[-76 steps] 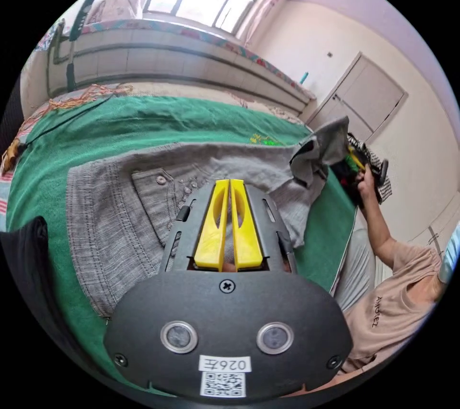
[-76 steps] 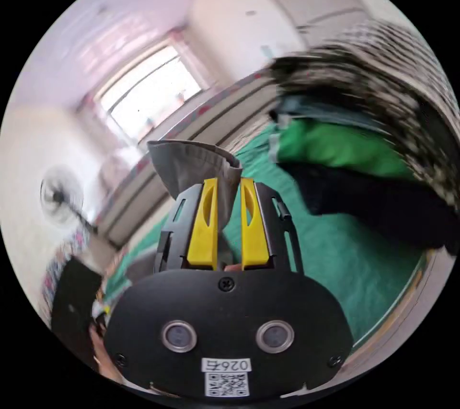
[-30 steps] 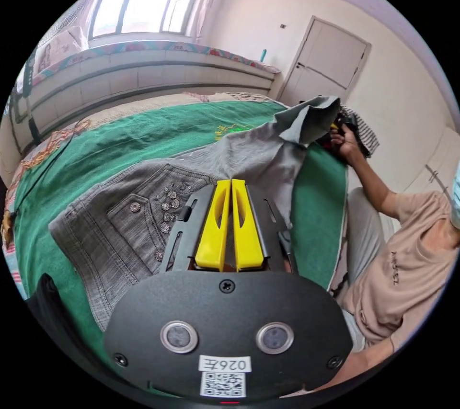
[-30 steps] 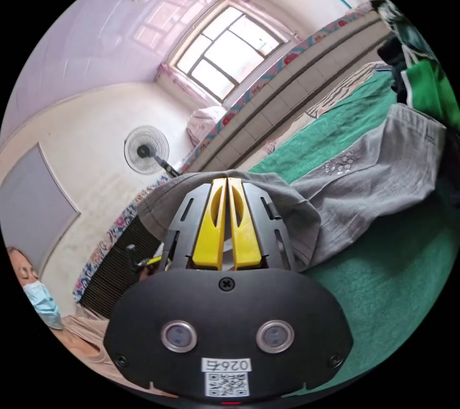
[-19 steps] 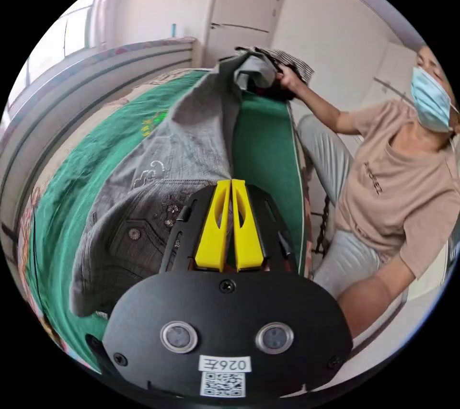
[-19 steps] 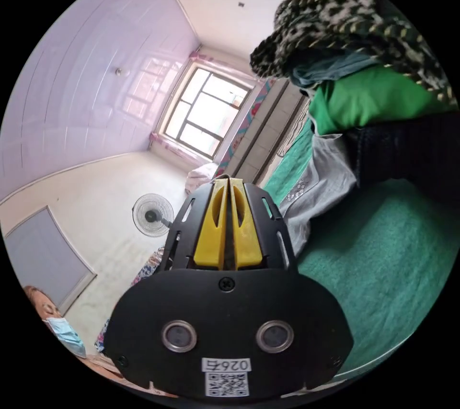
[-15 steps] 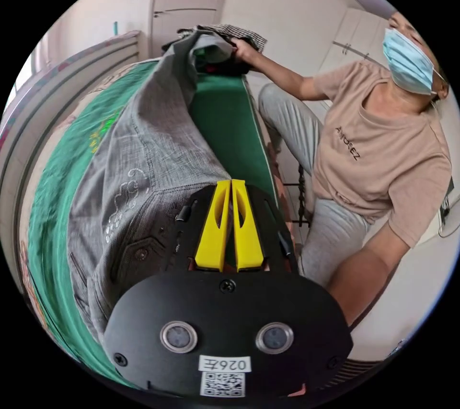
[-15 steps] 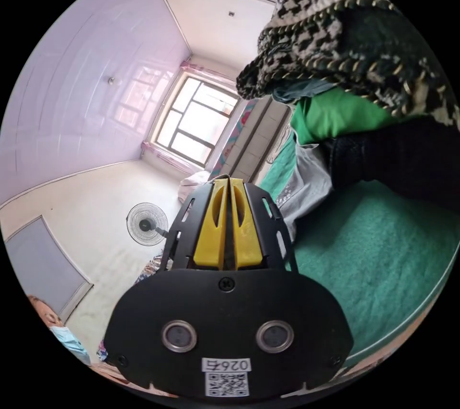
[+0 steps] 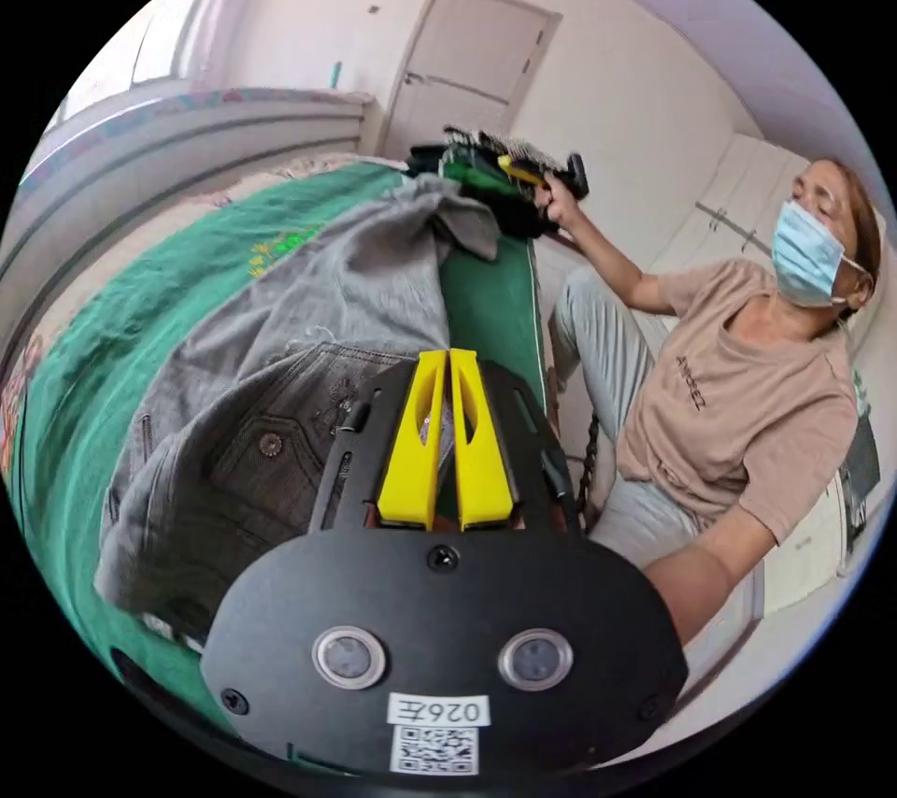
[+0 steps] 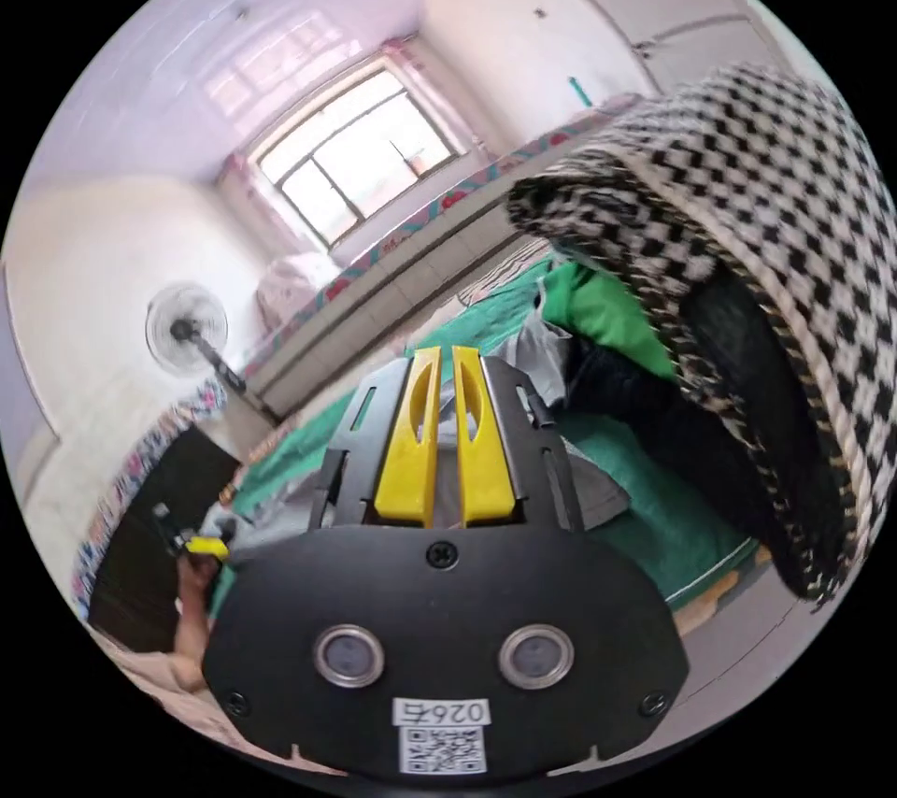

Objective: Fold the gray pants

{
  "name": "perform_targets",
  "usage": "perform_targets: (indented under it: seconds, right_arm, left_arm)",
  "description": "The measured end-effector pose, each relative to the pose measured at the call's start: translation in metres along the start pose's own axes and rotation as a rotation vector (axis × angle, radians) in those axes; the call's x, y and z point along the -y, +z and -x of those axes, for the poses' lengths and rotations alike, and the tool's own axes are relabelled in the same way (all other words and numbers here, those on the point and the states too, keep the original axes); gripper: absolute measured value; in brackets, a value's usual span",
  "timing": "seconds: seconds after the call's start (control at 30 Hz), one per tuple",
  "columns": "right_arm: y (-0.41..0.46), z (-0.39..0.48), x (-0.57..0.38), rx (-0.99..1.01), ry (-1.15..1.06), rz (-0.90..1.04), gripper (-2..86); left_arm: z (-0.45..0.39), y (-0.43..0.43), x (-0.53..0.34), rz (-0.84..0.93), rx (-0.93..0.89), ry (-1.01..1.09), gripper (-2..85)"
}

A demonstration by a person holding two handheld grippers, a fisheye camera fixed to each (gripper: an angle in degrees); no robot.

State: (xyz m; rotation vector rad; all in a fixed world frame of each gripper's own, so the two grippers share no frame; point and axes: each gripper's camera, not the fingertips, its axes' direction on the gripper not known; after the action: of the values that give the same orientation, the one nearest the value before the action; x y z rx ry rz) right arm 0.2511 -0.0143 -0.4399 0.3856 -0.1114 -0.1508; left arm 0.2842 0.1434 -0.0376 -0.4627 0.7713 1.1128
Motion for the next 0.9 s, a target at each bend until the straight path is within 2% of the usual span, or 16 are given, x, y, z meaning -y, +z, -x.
perform_targets:
  seconds: [0.1,0.17,0.23,0.3,0.37,0.4,0.43,0.47,0.5,0.6,0.67,0.77,0.83,0.9]
  right_arm:
    - [0.090,0.060,-0.071,-0.006,-0.229,0.141,4.0]
    - [0.147,0.091,-0.119,0.009,-0.336,0.221,6.1]
    - [0.219,0.125,-0.185,-0.013,-0.463,0.318,9.7]
    - [0.269,0.144,-0.235,-0.081,-0.546,0.374,11.7]
    - [0.316,0.154,-0.286,-0.145,-0.607,0.432,12.4]
    - [0.346,0.156,-0.320,-0.173,-0.629,0.500,12.3]
    - [0.376,0.156,-0.357,-0.181,-0.663,0.616,6.4]
    - [0.390,0.155,-0.377,-0.166,-0.683,0.696,3.4]
    - [0.411,0.151,-0.411,-0.155,-0.690,0.827,1.4]
    - [0.400,0.145,-0.478,-0.196,-0.776,0.887,-0.7]
    - [0.363,0.142,-0.502,-0.127,-0.813,0.867,-1.0]
    - [0.264,0.126,-0.530,0.177,-0.871,0.782,-1.0]
    - [0.192,0.094,-0.553,0.352,-0.884,0.706,-0.6]
    - [0.158,0.064,-0.572,0.361,-0.865,0.603,0.2]
  left_arm:
    - [0.005,-0.030,-0.010,-0.244,-0.002,-0.064,-0.2]
    - [0.004,-0.029,-0.009,-0.250,0.070,-0.093,1.6]
    - [0.004,-0.011,0.000,-0.168,0.150,-0.117,6.2]
    - [0.008,0.030,0.013,0.053,0.240,-0.144,14.3]
    - [0.010,0.066,0.018,0.256,0.341,-0.131,16.2]
    - [0.010,0.088,0.017,0.387,0.420,-0.103,13.4]
    - [0.008,0.099,0.016,0.460,0.437,-0.074,10.5]
    - [0.005,0.115,0.015,0.576,0.452,-0.027,5.8]
    - [0.000,0.120,0.015,0.618,0.454,0.018,1.8]
    - [-0.013,0.103,0.021,0.588,0.420,0.079,0.3]
    - [-0.020,0.080,0.022,0.520,0.368,0.095,-0.1]
    - [-0.037,0.040,0.019,0.390,0.221,0.147,-0.5]
    - [-0.050,0.029,0.013,0.394,0.121,0.191,-0.5]
    - [-0.066,0.026,0.002,0.459,0.074,0.232,-0.6]
